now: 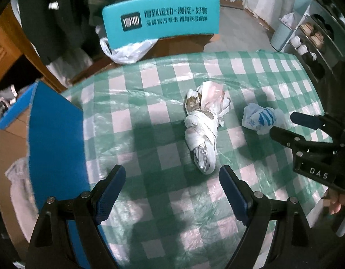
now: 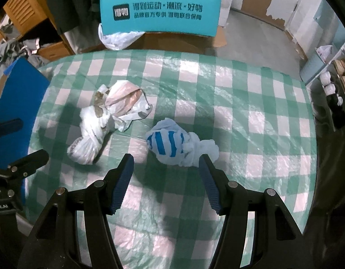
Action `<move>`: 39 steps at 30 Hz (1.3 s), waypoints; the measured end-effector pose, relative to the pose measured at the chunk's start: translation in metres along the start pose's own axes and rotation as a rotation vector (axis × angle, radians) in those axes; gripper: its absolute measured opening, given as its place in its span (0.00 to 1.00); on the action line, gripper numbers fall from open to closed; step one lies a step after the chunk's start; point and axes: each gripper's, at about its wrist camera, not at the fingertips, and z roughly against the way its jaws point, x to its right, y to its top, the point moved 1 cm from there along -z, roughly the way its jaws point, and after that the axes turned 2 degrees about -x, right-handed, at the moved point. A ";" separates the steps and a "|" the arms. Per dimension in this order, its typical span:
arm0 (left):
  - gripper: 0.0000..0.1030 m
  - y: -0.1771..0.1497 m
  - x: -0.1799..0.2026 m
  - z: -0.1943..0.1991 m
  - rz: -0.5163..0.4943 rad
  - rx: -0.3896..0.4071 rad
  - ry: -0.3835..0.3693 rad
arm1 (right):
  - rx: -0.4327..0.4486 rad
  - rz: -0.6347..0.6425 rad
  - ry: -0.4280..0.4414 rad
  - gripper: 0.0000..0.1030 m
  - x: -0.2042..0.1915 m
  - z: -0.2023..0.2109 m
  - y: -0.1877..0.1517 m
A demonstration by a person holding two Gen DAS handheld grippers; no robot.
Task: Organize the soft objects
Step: 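Close the right tool on the striped sock bundle while the left tool grasps the tissue bundle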
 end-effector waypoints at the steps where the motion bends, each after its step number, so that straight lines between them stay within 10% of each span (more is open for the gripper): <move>1: 0.84 0.001 0.000 -0.003 0.007 -0.007 -0.005 | -0.005 0.002 -0.002 0.58 0.001 -0.003 0.001; 39: 0.84 0.049 0.030 -0.064 -0.022 -0.084 -0.030 | -0.067 -0.109 -0.073 0.55 0.033 -0.051 0.022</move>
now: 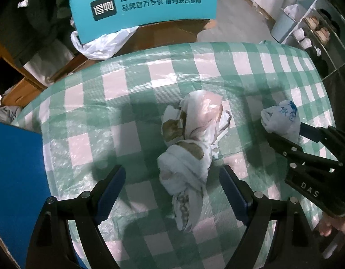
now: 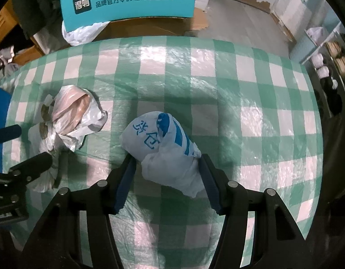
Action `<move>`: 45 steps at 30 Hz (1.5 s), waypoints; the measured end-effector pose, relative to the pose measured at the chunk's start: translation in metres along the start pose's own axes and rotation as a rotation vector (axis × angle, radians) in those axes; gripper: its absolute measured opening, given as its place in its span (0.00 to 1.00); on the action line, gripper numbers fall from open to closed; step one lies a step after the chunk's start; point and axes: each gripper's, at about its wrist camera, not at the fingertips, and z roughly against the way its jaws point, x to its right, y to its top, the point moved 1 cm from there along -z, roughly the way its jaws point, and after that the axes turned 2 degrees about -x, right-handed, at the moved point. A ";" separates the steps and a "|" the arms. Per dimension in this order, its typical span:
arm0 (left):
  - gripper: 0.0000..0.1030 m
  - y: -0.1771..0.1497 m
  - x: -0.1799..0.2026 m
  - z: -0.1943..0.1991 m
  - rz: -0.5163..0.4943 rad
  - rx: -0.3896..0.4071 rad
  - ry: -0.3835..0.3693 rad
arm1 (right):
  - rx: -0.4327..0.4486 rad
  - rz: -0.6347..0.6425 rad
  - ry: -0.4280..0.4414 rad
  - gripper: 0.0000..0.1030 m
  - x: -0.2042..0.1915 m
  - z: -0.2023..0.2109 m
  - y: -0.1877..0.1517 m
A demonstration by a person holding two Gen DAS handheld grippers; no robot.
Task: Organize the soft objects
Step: 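Close the right tool on the striped sock bundle while the left tool grasps the tissue bundle, then lift both bundles and carry them with both tools over the box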
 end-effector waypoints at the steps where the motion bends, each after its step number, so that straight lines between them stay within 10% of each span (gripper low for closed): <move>1: 0.84 0.001 0.002 -0.001 -0.005 0.000 0.003 | -0.001 -0.003 -0.002 0.52 0.001 0.000 -0.001; 6: 0.82 0.002 0.008 -0.001 -0.032 0.011 0.009 | 0.003 -0.028 0.007 0.42 0.006 0.002 -0.003; 16: 0.42 -0.005 0.005 -0.001 -0.042 -0.003 0.014 | 0.014 -0.056 0.036 0.37 0.009 0.009 -0.004; 45: 0.40 -0.034 -0.009 0.078 -0.053 0.153 0.081 | 0.137 -0.024 0.097 0.36 -0.014 0.086 -0.021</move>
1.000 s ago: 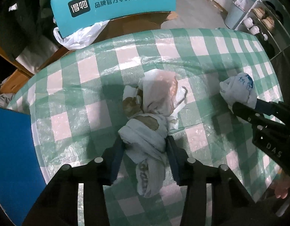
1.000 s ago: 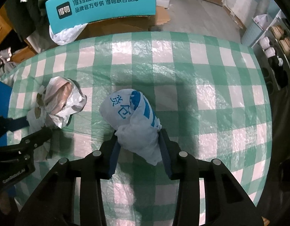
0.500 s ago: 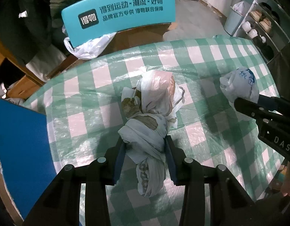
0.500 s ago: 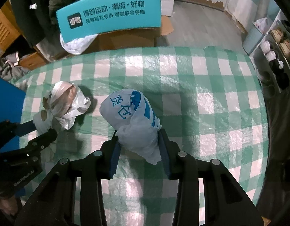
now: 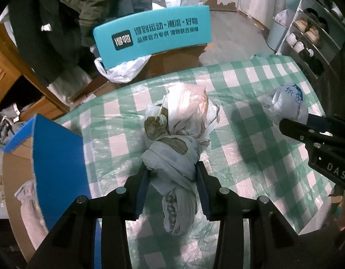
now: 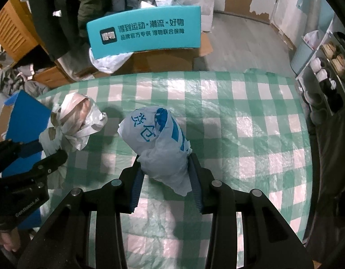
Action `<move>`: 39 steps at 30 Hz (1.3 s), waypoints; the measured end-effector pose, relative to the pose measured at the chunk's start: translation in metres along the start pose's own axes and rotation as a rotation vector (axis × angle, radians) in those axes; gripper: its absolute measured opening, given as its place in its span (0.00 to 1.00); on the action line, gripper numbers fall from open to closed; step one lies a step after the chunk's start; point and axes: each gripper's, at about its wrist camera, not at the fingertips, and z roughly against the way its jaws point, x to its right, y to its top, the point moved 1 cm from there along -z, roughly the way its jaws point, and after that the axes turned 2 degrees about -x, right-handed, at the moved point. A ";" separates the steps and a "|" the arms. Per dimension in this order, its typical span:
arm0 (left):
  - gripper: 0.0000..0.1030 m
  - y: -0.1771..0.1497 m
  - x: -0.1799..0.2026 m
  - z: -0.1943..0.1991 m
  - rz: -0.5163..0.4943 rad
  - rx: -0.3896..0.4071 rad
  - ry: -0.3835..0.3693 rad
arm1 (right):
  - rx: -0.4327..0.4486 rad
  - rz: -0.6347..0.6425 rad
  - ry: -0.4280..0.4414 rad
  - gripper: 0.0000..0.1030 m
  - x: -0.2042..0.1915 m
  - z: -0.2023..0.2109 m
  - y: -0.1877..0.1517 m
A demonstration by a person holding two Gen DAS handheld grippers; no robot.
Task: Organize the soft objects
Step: 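Lift both bundles and carry them with both tools over the box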
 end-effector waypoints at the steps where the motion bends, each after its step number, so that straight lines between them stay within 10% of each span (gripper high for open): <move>1: 0.40 -0.001 0.000 0.003 -0.002 0.006 0.003 | 0.003 0.001 0.001 0.36 -0.001 0.002 -0.001; 39: 0.40 -0.082 -0.042 0.079 0.032 0.108 0.056 | 0.115 0.166 0.080 0.36 -0.084 0.081 -0.045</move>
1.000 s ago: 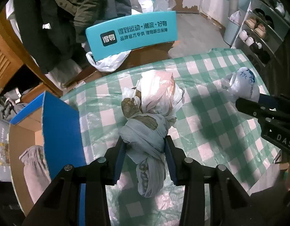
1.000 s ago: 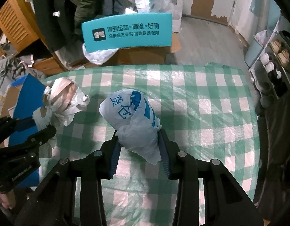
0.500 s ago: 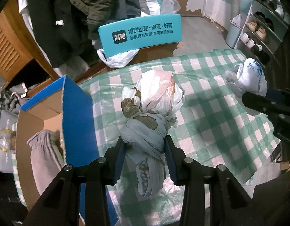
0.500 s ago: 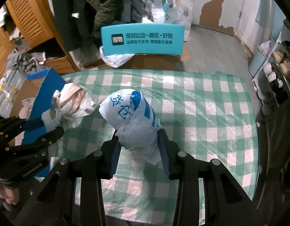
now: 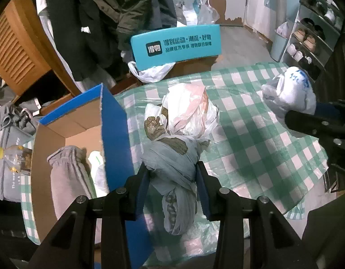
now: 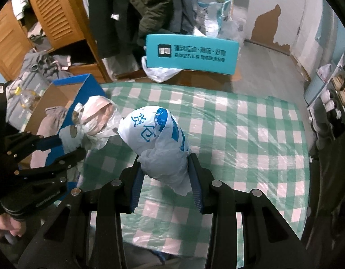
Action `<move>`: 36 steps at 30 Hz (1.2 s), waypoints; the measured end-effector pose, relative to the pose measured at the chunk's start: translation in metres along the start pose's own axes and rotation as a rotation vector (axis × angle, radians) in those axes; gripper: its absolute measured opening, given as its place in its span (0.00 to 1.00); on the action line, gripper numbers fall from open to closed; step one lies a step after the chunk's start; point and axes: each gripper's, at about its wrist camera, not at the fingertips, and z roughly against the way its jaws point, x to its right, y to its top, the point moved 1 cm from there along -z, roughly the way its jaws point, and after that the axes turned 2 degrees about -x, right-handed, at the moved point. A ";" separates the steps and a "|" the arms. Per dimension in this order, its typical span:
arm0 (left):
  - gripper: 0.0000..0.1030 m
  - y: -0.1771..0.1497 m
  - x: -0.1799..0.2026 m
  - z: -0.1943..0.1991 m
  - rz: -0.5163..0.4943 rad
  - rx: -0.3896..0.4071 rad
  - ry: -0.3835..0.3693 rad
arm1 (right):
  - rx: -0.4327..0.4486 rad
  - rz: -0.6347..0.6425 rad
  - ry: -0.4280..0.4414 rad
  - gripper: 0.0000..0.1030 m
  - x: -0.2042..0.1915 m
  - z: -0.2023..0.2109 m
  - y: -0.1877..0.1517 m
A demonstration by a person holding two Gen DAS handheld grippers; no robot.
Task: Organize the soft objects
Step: 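Lift both bundles and carry them with both tools over the box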
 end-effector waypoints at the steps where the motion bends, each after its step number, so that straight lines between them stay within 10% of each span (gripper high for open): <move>1: 0.40 -0.001 -0.002 0.002 0.002 0.005 0.002 | -0.001 0.003 0.001 0.36 -0.002 0.000 0.000; 36: 0.40 -0.041 -0.116 0.043 0.205 0.073 0.081 | 0.007 0.203 0.103 0.36 -0.134 -0.012 0.043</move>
